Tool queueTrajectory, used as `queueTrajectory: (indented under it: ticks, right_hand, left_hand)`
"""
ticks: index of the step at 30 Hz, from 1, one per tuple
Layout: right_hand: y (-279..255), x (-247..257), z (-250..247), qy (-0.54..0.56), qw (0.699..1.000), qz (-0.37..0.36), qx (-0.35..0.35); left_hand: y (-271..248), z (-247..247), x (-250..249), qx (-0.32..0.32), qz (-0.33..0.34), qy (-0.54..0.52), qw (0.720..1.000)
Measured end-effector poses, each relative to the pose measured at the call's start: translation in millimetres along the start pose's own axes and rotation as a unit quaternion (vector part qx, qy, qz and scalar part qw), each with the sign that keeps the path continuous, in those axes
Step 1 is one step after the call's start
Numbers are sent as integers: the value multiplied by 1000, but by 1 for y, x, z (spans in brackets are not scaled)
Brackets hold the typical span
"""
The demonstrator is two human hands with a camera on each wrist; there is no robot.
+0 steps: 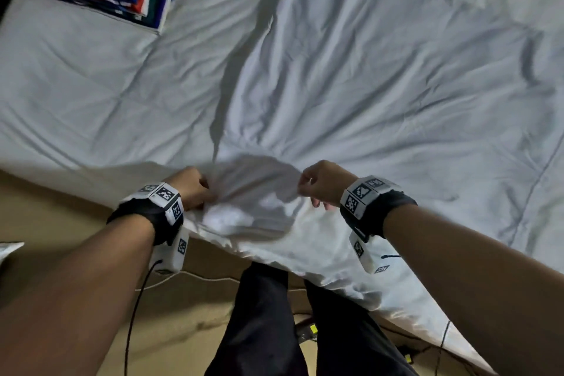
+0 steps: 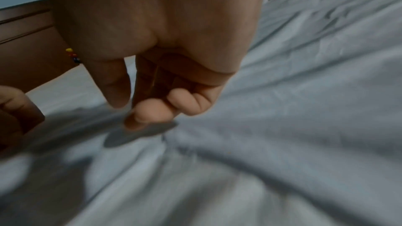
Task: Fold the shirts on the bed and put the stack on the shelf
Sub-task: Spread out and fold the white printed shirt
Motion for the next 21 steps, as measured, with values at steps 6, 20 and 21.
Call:
queueTrajectory:
  ticks: [6,20,21]
  right_hand:
    - [45,63,-117,-63,982,-55,-170]
    - [215,250,-223,-342,887,-184,-250]
    - [227,252,-219,-389,877,-168,-226]
  left_hand:
    - [35,-95,-27,-179,-4,-193,965]
    - [138,-150,-80,-180,131,-304,926]
    - [143,-147,-80,-173,132,-305,927]
Point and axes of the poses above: each hand's wrist, its own y-axis towards the middle knuckle, its own z-axis out of the palm, x = y × z, the point moved 9 cm from there along y, towards the middle knuckle, and after that the axes turned 14 degrees about y, right-handed, at the moved point
